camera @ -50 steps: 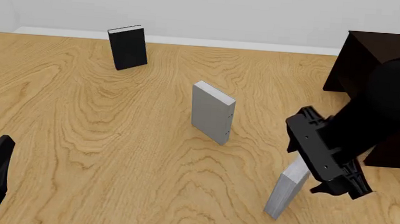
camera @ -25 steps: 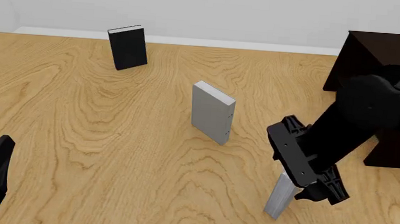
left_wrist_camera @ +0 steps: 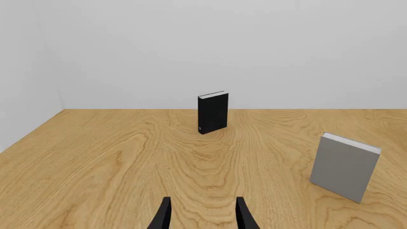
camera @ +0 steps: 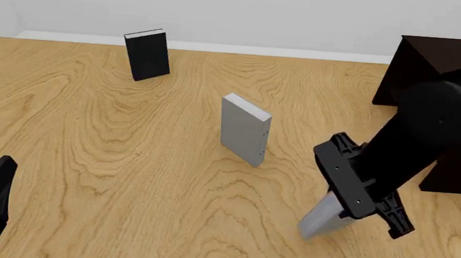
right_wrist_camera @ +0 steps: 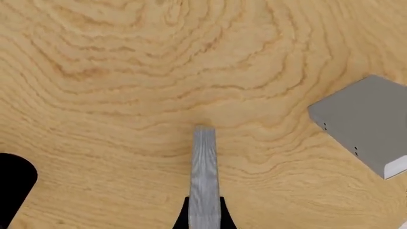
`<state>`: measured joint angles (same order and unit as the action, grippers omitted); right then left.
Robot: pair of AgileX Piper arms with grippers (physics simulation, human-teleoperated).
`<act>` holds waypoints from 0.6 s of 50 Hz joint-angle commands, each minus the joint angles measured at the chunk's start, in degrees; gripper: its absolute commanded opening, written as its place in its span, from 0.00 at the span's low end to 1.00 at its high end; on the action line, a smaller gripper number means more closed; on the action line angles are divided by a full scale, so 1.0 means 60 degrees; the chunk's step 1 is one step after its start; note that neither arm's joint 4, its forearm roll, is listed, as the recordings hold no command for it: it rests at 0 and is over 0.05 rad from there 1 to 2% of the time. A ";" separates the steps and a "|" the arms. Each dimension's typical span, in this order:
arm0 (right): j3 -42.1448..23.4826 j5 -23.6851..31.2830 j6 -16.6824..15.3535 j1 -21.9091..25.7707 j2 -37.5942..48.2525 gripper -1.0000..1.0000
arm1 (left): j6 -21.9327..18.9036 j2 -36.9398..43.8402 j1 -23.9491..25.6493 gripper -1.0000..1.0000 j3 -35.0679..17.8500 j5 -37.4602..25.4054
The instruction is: Pick up the book on the right and place it on the cabinet shelf.
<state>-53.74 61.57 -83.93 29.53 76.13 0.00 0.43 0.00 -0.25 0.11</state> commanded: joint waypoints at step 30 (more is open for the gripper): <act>0.0160 -0.1376 -0.2106 -0.2387 -0.3445 0.00 | 0.0000 0.0000 0.0000 1.00 0.0000 0.0000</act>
<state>-53.84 60.75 -95.40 16.74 60.24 0.00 0.43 0.00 -0.25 0.11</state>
